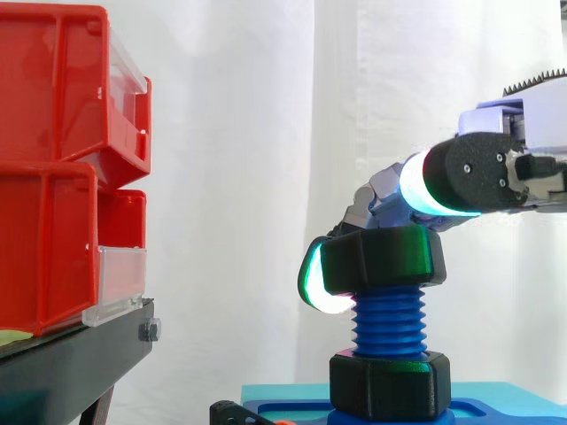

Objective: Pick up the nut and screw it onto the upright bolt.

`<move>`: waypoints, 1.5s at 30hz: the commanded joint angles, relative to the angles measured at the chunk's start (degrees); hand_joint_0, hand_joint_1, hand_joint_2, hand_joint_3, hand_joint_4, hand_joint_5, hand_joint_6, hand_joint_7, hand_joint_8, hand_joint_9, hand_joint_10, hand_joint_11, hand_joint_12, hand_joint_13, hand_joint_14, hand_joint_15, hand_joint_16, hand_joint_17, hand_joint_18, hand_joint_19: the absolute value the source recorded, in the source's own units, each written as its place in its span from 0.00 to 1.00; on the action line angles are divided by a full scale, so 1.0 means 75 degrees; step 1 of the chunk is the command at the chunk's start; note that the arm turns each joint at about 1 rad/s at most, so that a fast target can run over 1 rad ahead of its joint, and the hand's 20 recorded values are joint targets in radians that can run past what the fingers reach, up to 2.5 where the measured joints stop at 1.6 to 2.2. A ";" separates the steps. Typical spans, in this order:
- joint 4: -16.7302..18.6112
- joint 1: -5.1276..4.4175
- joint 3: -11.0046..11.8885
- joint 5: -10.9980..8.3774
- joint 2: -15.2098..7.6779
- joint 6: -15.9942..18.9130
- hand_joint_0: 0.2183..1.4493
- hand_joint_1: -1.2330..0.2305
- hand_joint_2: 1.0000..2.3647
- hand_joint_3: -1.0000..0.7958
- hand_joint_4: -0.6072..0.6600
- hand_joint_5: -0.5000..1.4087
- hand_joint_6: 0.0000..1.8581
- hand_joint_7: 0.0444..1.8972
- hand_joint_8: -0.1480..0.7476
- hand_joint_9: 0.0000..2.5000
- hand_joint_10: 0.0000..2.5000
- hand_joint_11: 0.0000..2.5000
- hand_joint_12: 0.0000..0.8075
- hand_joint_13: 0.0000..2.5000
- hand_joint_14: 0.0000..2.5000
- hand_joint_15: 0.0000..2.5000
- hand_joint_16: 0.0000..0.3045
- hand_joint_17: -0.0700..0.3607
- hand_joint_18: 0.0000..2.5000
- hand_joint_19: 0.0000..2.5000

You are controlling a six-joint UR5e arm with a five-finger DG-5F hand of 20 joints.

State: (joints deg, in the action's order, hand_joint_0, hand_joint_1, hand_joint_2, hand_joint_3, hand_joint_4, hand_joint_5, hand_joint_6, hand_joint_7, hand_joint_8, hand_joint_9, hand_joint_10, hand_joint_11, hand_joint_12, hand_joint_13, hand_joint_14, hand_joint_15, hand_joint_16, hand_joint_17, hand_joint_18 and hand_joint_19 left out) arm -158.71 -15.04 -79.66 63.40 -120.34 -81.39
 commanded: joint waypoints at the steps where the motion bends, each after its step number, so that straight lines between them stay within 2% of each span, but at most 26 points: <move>1: -0.0002 0.0060 0.0004 0.0113 0.0003 0.0001 0.13 0.82 0.00 0.28 0.55 0.13 0.27 0.31 0.40 0.11 0.00 0.00 0.42 0.12 0.00 0.00 0.17 0.43 0.04 0.01; 3: 0.0033 0.0107 0.0004 0.0218 0.0003 0.0001 0.14 0.84 0.00 0.28 0.54 0.13 0.27 0.30 0.39 0.09 0.00 0.00 0.42 0.10 0.00 0.00 0.16 0.42 0.00 0.00; 7: 0.0173 0.0107 0.0016 0.0347 -0.0009 -0.0046 0.15 0.88 0.00 0.28 0.51 0.14 0.27 0.30 0.34 0.02 0.00 0.00 0.42 0.00 0.00 0.00 0.15 0.40 0.00 0.00; 15: 0.0431 -0.0010 0.0192 0.0382 -0.0009 -0.0257 0.16 0.89 0.00 0.28 0.54 0.15 0.27 0.31 0.33 0.00 0.00 0.00 0.42 0.00 0.00 0.00 0.14 0.39 0.00 0.00; 18: 0.0431 -0.0045 0.0309 0.0441 -0.0009 -0.0292 0.16 0.87 0.00 0.28 0.56 0.16 0.27 0.35 0.35 0.03 0.00 0.00 0.42 0.02 0.00 0.00 0.14 0.38 0.00 0.00; 21: 0.0431 -0.0080 0.0356 0.0476 0.0003 -0.0304 0.17 0.85 0.00 0.28 0.61 0.17 0.27 0.45 0.37 0.04 0.00 0.00 0.42 0.04 0.00 0.00 0.14 0.38 0.00 0.00; 25: 0.0478 -0.0151 0.0379 0.0523 -0.0009 -0.0315 0.17 0.84 0.00 0.28 0.62 0.18 0.27 0.49 0.38 0.06 0.00 0.00 0.42 0.05 0.00 0.00 0.13 0.38 0.00 0.00; 28: 0.0502 -0.0209 0.0379 0.0511 -0.0009 -0.0315 0.18 0.83 0.00 0.28 0.62 0.18 0.27 0.48 0.39 0.06 0.00 0.00 0.41 0.06 0.00 0.00 0.13 0.37 0.00 0.00; 34: 0.0466 -0.0303 0.0367 0.0464 -0.0009 -0.0315 0.18 0.82 0.00 0.28 0.61 0.18 0.27 0.41 0.39 0.09 0.00 0.00 0.41 0.08 0.00 0.00 0.13 0.37 0.00 0.00; 45: 0.0490 -0.0315 0.0367 0.0523 -0.0009 -0.0315 0.18 0.82 0.00 0.28 0.61 0.18 0.27 0.37 0.38 0.10 0.00 0.00 0.39 0.09 0.00 0.00 0.13 0.37 0.00 0.00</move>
State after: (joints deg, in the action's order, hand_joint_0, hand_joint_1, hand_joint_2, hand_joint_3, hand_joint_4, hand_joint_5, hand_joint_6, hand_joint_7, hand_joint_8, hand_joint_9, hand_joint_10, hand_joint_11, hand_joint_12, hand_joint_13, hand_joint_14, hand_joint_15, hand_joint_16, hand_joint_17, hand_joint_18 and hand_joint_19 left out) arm -155.10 -17.36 -76.84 67.20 -120.40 -83.76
